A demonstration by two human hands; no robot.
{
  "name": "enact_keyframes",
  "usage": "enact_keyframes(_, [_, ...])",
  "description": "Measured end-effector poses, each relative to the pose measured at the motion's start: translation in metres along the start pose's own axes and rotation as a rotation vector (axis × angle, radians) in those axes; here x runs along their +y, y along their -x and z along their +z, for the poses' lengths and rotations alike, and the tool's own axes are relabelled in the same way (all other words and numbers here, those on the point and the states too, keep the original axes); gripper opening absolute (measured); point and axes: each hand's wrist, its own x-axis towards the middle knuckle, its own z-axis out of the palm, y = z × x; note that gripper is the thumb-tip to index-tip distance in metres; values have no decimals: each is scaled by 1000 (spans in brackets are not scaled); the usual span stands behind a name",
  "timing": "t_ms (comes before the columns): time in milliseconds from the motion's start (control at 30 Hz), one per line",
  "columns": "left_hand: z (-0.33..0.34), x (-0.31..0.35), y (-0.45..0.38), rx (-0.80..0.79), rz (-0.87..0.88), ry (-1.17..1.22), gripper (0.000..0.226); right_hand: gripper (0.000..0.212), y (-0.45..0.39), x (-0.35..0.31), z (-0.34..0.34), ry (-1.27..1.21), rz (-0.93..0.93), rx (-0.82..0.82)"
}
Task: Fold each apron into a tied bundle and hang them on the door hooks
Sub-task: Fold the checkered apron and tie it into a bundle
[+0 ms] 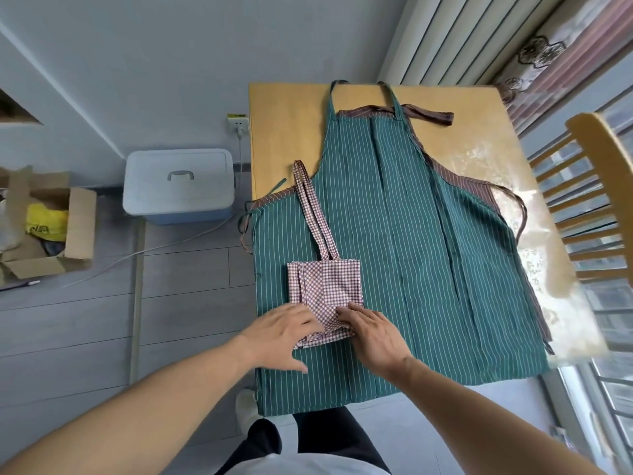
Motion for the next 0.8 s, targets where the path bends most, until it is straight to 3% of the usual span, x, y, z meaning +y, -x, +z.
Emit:
enact_keyframes(133, [3,2,-3,123,-273,325,51,11,-17,3,-25,-248,153,7])
enact_keyframes(267, [-14,-17,-17,166,-515,687,17,29,-43,10,-44,-469,241,-29])
enact_keyframes(367, [-19,-36,-21,178,-612,812,16,64,-59,15,-49,-561,291,-150])
enact_keyframes(400, [-19,-39,-24,183,-639,845,16,66,-65,17,-49,-568,308,-177])
enact_keyframes(533, [-23,-40,-39,326,-742,918,22,26,-84,27,-47,-549,393,-132])
enact_keyframes(667, [-28,-41,-47,391,-820,951,33,28,-97,31,-46,-650,463,-155])
enact_keyframes(800, [-26,-47,-44,357,-885,805,40,33,-104,30,-46,-635,528,-167])
